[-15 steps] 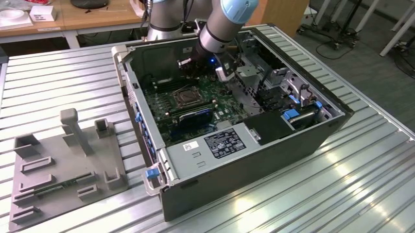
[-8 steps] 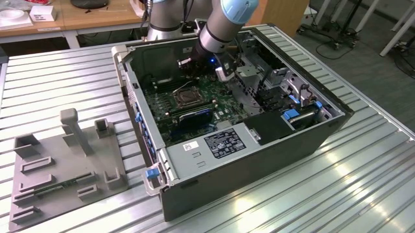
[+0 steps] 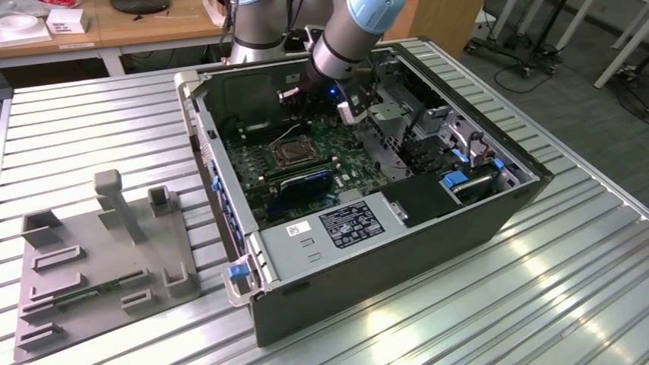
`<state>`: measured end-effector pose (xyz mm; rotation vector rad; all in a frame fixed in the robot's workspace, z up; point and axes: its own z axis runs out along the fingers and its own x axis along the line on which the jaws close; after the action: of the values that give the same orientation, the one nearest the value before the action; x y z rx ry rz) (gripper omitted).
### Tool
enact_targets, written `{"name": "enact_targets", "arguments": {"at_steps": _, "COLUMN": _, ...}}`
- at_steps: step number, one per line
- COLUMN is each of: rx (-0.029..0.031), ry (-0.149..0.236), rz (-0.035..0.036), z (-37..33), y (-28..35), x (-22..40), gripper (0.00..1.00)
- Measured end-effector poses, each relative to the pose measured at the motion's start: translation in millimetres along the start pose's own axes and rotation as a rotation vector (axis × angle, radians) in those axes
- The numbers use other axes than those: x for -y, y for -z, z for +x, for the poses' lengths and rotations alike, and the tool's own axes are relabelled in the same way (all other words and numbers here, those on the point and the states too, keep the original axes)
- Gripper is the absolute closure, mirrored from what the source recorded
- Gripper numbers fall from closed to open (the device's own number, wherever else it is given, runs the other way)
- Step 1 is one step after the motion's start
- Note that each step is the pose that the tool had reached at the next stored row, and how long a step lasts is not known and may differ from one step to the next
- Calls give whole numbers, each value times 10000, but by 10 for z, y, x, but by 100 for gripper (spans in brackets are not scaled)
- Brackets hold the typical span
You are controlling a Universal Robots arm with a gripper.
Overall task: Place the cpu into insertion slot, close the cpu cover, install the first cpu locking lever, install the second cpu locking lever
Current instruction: 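Install the first cpu locking lever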
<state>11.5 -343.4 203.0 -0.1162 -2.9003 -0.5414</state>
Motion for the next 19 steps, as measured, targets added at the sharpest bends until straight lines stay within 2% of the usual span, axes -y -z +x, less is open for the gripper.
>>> {"name": "enact_targets", "arguments": {"at_steps": 8, "rx": -17, "ry": 30, "rz": -101, "z": 21, "y": 99, "x": -48, "gripper": 89}}
{"name": "enact_targets", "arguments": {"at_steps": 14, "rx": -31, "ry": 56, "rz": -210, "z": 35, "y": 173, "x": -79, "gripper": 89}}
{"name": "enact_targets", "arguments": {"at_steps": 19, "rx": -45, "ry": 86, "rz": -257, "z": 39, "y": 187, "x": -86, "gripper": 89}}
